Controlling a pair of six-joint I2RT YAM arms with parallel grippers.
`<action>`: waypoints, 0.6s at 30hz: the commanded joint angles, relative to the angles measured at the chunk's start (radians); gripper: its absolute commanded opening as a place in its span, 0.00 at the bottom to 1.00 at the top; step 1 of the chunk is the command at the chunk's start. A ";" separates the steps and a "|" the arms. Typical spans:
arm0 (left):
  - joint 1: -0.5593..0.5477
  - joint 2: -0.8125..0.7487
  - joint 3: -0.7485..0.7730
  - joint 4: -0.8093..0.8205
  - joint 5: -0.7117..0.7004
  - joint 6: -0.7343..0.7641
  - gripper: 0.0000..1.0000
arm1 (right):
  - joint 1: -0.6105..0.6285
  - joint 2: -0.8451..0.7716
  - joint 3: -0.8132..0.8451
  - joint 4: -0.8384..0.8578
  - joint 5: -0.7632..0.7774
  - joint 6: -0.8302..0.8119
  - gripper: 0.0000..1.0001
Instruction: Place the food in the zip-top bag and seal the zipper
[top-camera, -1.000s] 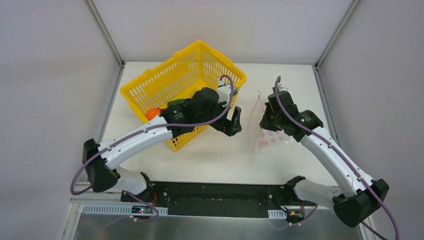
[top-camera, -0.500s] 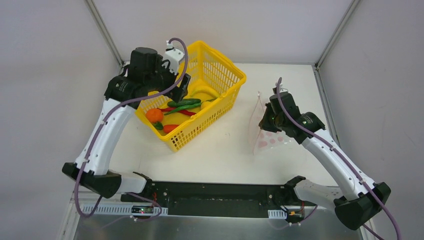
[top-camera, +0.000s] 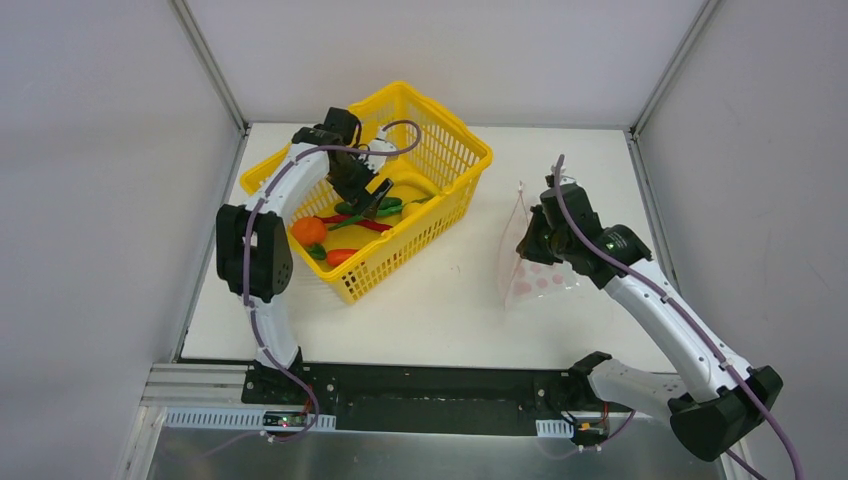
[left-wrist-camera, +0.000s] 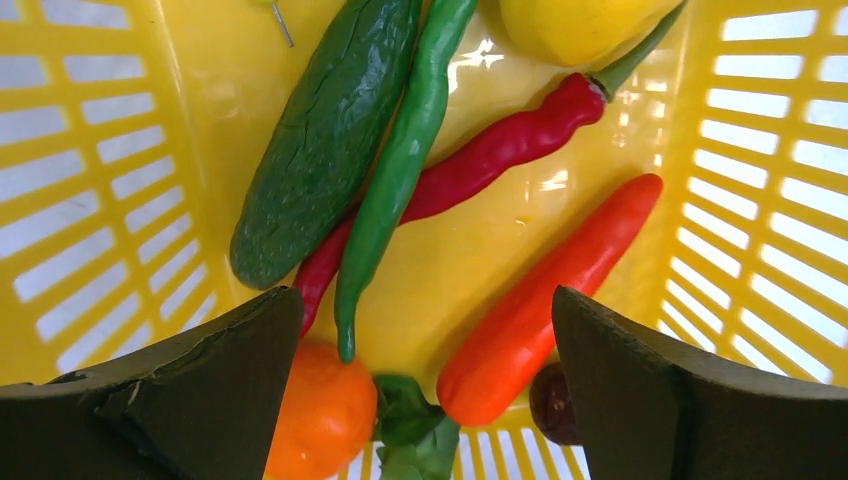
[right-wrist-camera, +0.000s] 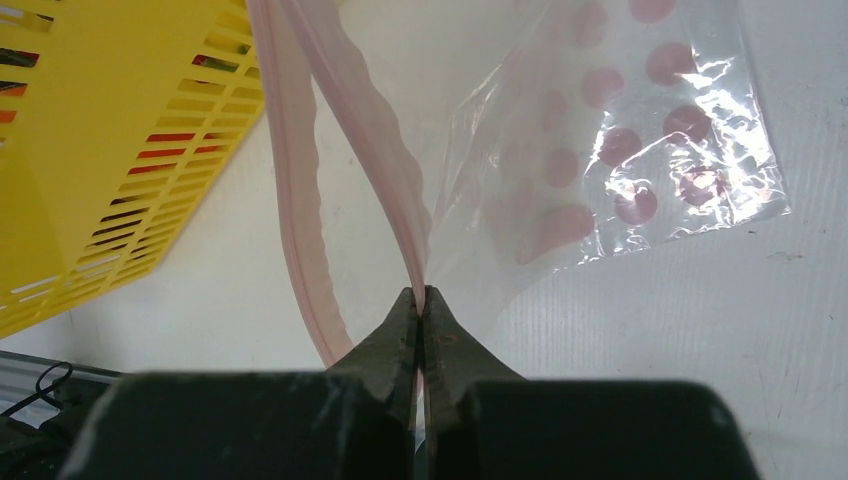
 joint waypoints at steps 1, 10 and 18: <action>0.010 0.051 0.077 0.012 0.075 0.076 0.99 | -0.004 0.005 0.013 0.020 -0.010 -0.002 0.00; 0.008 0.154 0.029 0.089 0.038 0.072 0.96 | -0.003 0.036 0.006 0.037 -0.039 0.002 0.00; 0.000 0.273 0.141 -0.048 0.022 0.121 0.92 | -0.003 0.040 0.003 0.043 -0.042 0.002 0.00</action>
